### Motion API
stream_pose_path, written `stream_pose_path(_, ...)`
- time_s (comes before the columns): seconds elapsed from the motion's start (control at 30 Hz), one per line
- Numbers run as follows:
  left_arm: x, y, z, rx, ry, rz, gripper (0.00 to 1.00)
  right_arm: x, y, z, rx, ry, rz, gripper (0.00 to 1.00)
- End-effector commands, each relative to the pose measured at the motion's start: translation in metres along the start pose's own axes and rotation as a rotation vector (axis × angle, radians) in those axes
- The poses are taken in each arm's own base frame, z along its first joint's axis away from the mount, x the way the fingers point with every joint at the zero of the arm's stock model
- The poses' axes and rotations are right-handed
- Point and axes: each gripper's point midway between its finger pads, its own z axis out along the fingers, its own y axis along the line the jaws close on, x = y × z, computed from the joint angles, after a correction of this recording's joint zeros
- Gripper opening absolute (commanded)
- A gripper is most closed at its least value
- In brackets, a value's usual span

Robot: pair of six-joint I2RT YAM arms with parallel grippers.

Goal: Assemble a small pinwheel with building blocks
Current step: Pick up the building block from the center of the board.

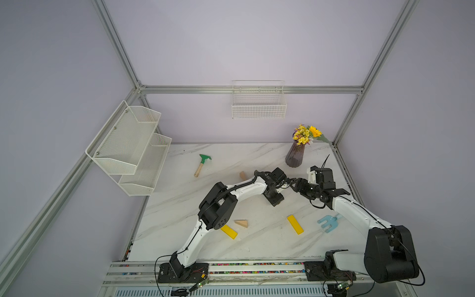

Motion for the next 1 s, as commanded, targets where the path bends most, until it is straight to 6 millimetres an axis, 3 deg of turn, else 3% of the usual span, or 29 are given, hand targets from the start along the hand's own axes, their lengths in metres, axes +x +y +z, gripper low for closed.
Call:
stream_pose_path(0.0,0.002,-0.005,0.002,-0.009,0.025,0.042,0.51,0.001,0.002,-0.001,-0.027,-0.011,0.025,0.64)
stream_pose_path(0.07,0.004,-0.007,0.006,-0.002,0.032,0.034,0.46,0.002,0.002,-0.001,-0.029,-0.01,0.035,0.64)
stream_pose_path(0.17,0.002,-0.005,0.007,-0.008,0.02,-0.009,0.32,0.005,-0.001,-0.001,-0.025,-0.01,0.055,0.64)
stream_pose_path(0.3,-0.012,0.005,-0.005,0.018,-0.054,-0.121,0.23,0.008,0.0,-0.002,-0.037,-0.006,0.074,0.64)
stream_pose_path(0.47,-0.04,0.02,-0.04,0.165,-0.252,-0.312,0.22,0.008,0.008,-0.002,-0.09,-0.004,0.098,0.64)
stream_pose_path(0.6,-0.059,0.016,-0.067,0.274,-0.384,-0.355,0.22,0.005,0.02,0.0,-0.166,-0.004,0.121,0.63)
stream_pose_path(0.97,-0.083,-0.003,-0.092,0.469,-0.54,-0.418,0.24,-0.008,0.031,0.013,-0.215,-0.008,0.15,0.61)
